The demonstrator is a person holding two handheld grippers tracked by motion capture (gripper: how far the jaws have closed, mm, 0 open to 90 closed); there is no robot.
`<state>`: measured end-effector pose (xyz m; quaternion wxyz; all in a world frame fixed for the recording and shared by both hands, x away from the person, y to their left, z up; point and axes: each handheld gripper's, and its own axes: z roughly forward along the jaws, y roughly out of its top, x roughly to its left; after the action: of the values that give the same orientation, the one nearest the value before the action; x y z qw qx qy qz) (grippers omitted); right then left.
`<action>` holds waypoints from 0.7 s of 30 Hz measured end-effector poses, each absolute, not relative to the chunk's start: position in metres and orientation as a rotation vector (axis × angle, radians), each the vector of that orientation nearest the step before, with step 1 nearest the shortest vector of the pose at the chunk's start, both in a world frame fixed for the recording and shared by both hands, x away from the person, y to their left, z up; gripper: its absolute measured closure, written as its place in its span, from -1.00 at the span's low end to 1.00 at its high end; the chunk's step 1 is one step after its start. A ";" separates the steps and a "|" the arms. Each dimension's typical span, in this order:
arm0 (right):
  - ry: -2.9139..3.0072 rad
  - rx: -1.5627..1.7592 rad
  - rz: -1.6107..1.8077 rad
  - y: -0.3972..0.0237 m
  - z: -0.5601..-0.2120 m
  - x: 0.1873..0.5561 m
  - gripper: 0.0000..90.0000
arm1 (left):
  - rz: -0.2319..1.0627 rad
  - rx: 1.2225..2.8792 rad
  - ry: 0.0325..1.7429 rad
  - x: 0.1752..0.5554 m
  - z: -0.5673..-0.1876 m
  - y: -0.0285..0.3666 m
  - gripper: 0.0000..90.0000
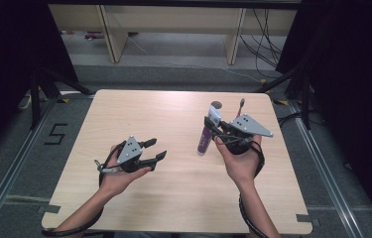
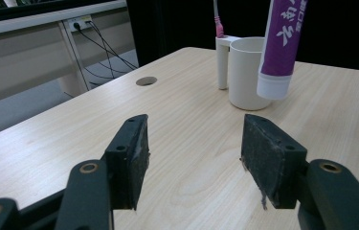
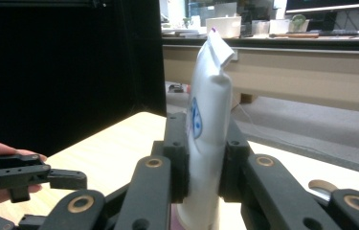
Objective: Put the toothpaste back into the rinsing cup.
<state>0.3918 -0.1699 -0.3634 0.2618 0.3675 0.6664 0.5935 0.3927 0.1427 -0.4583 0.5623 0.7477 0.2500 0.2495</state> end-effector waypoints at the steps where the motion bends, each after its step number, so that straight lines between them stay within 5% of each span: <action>1: 1.803 0.995 1.606 -0.170 -0.363 0.392 0.74 | 0.588 1.761 0.589 0.393 -0.458 0.143 -0.05; 21: 1.744 1.013 1.556 -0.195 -0.350 0.395 0.74 | 0.622 1.736 0.657 0.394 -0.466 0.168 -0.07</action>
<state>0.3946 -0.1951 -0.3495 0.2926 0.3803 0.6547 0.5841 0.3944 0.1680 -0.4664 0.5578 0.7359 0.2786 0.2638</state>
